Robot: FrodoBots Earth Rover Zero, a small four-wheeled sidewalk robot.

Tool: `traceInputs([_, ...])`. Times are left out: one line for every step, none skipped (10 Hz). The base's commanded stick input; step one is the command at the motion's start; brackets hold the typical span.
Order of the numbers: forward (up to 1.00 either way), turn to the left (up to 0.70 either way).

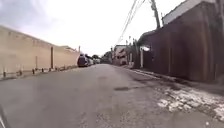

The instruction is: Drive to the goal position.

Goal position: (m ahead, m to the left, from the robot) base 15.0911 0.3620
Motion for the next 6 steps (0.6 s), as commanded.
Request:
traceInputs([0.70, 0.00])
traceInputs([0.70, -0.17])
traceInputs([0.70, -0.30])
traceInputs([0.70, -0.21])
traceInputs([0.70, -0.04])
traceInputs([0.70, 0.01])
